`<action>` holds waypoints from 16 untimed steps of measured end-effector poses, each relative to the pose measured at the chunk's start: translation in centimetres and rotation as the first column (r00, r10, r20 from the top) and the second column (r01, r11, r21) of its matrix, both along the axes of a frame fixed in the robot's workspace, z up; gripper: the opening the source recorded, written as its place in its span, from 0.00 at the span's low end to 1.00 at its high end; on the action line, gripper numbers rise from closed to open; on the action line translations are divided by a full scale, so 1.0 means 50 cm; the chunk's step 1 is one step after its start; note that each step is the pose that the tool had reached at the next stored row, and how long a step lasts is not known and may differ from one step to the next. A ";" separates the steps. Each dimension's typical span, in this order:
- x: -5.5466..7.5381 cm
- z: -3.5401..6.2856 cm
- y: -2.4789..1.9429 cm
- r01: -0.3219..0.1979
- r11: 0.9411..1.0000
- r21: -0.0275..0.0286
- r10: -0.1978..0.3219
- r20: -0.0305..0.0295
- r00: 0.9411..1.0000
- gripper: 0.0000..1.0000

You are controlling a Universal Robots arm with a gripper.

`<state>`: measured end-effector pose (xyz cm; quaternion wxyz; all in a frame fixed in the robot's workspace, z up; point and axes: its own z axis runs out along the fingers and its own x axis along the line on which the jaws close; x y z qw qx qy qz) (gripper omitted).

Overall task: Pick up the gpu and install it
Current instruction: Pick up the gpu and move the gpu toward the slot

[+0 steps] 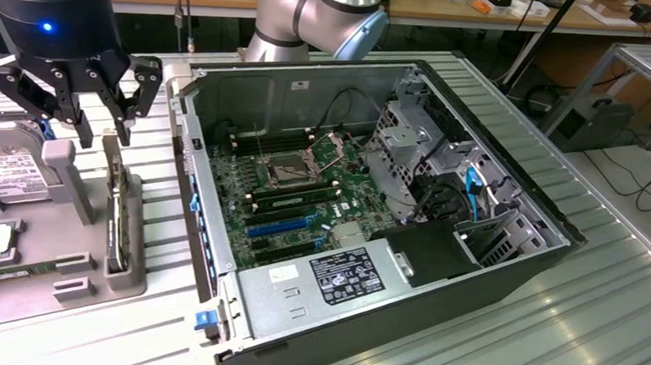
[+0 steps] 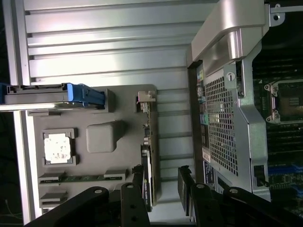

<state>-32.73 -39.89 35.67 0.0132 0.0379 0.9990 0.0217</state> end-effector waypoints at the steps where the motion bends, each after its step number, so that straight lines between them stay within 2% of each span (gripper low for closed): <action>1: 0.000 -0.001 0.0000 0.000 1.000 0.000 0.000 0.000 1.000 0.42; 16: 0.000 -0.016 0.0000 0.000 1.000 0.000 0.000 0.000 1.000 0.42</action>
